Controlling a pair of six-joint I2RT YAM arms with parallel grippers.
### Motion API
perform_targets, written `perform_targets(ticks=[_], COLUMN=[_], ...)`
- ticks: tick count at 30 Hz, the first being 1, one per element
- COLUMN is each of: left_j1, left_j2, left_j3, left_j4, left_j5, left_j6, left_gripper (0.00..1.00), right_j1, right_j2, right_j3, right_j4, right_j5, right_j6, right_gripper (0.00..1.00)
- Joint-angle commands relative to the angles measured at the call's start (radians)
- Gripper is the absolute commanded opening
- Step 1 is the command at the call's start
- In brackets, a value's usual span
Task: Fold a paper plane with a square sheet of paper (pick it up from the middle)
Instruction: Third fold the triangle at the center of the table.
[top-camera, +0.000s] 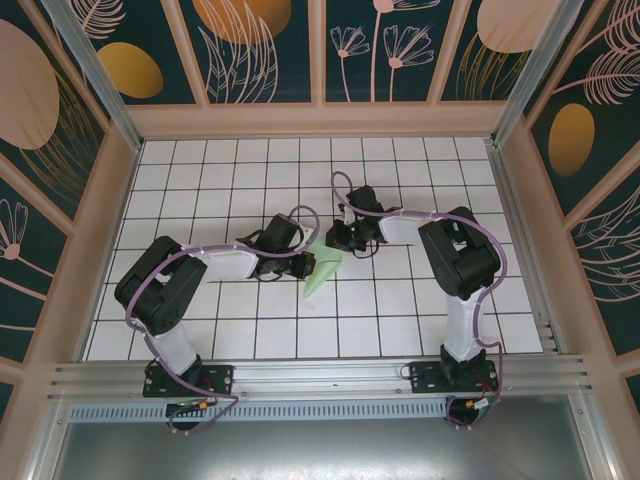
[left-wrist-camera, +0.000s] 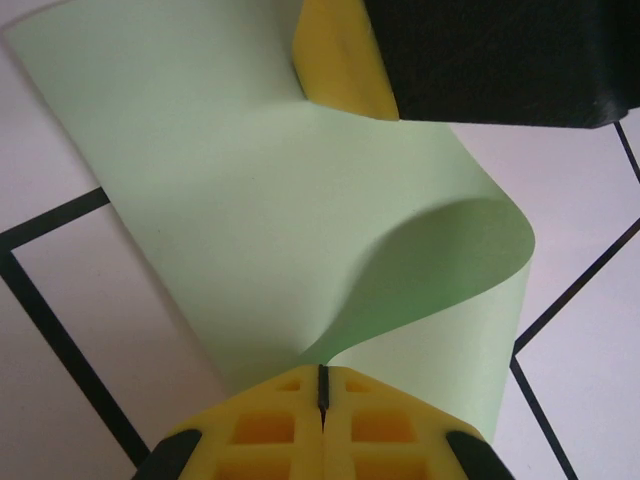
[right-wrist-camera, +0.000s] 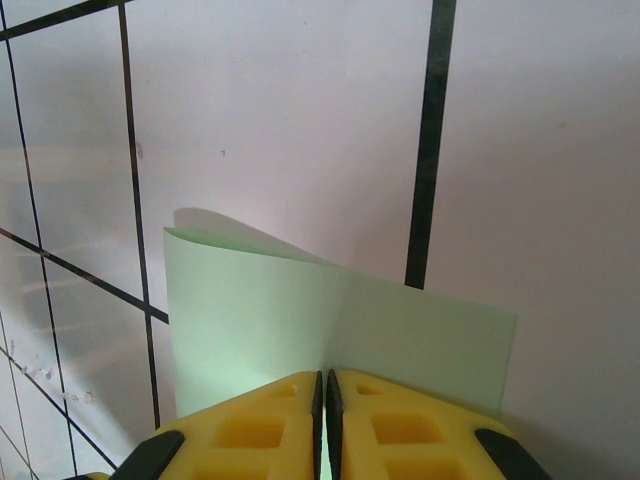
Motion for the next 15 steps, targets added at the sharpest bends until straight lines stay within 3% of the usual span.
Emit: perform_targets(ticks=[1, 15], left_j1=[0.006, 0.006], left_j2=[-0.021, -0.035], left_j3=[-0.005, -0.016], left_j4=[-0.017, -0.006], left_j5=[-0.011, -0.025], left_j6=[0.000, -0.027], left_gripper=[0.00, 0.00], right_j1=[0.021, 0.021], right_j2=[0.064, 0.063], right_j3=[-0.011, -0.017], right_j4=[-0.059, -0.064], right_j5=[0.053, 0.063], right_j6=[-0.005, 0.001], right_gripper=[0.15, 0.15])
